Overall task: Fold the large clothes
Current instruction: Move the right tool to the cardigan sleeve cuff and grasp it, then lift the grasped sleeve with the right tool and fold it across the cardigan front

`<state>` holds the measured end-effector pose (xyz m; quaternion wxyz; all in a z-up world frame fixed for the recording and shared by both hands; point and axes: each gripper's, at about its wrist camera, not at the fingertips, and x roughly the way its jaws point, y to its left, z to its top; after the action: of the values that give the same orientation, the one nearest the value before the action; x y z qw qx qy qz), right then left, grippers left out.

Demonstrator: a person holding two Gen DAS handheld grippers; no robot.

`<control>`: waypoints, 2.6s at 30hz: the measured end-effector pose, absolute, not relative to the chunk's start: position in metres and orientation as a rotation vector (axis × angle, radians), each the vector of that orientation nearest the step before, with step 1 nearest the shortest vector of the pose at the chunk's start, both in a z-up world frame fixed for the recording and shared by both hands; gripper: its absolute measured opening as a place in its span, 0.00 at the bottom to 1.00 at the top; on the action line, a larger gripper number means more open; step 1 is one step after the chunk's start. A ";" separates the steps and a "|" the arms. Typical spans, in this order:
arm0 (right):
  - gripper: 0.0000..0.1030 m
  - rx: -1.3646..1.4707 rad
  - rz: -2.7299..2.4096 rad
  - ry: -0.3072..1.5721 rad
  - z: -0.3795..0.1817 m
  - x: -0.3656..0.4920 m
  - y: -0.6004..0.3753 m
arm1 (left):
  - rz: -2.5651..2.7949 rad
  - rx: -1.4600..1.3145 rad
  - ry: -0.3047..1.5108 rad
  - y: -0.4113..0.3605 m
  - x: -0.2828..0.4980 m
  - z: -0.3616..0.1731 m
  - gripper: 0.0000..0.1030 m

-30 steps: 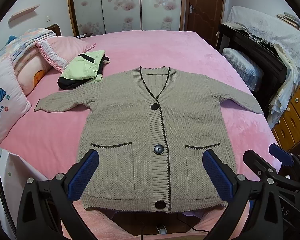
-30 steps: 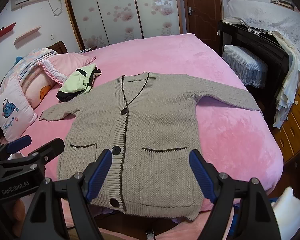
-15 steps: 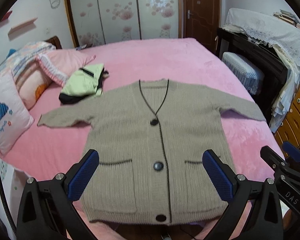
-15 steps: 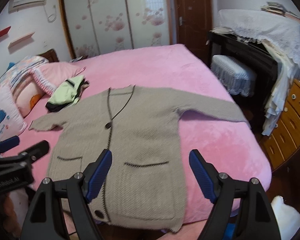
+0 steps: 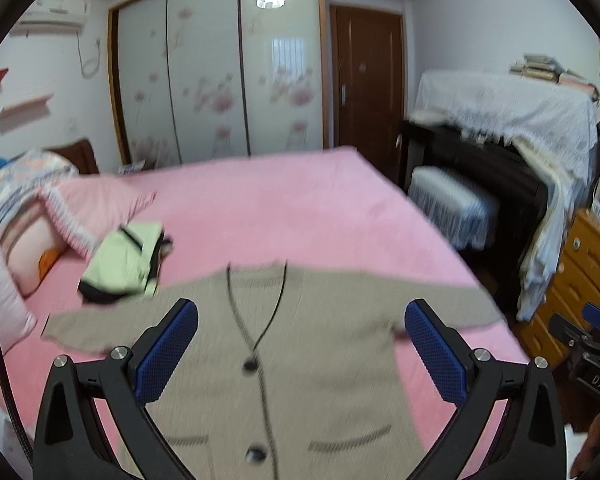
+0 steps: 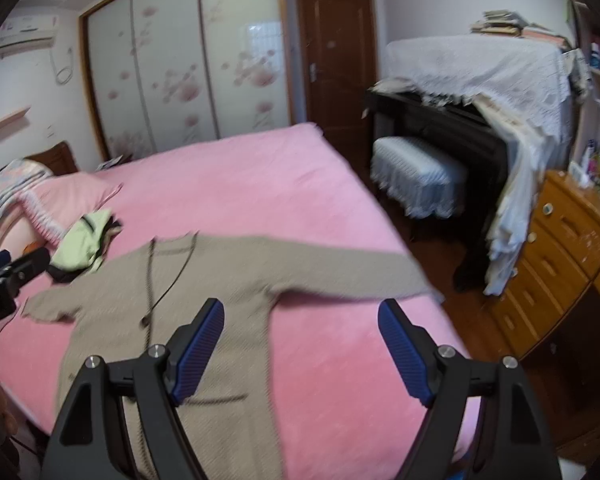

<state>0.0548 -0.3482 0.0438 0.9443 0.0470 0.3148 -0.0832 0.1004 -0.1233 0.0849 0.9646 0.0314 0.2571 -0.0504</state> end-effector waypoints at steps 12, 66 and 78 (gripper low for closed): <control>0.77 0.129 -0.284 0.593 0.055 0.118 -0.440 | -0.194 0.081 0.565 -0.223 0.200 0.089 1.00; 0.11 0.167 0.111 0.671 -0.051 0.270 -0.343 | -0.193 -0.088 0.839 -0.150 0.294 -0.058 0.99; 0.25 0.039 0.217 1.015 -0.190 0.286 -0.220 | -0.098 -0.148 1.024 -0.061 0.290 -0.153 0.99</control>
<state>0.2855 -0.2203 -0.1903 0.8682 0.0187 0.4849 0.1038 0.2895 -0.0611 -0.1529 0.8679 -0.0708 0.4895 -0.0466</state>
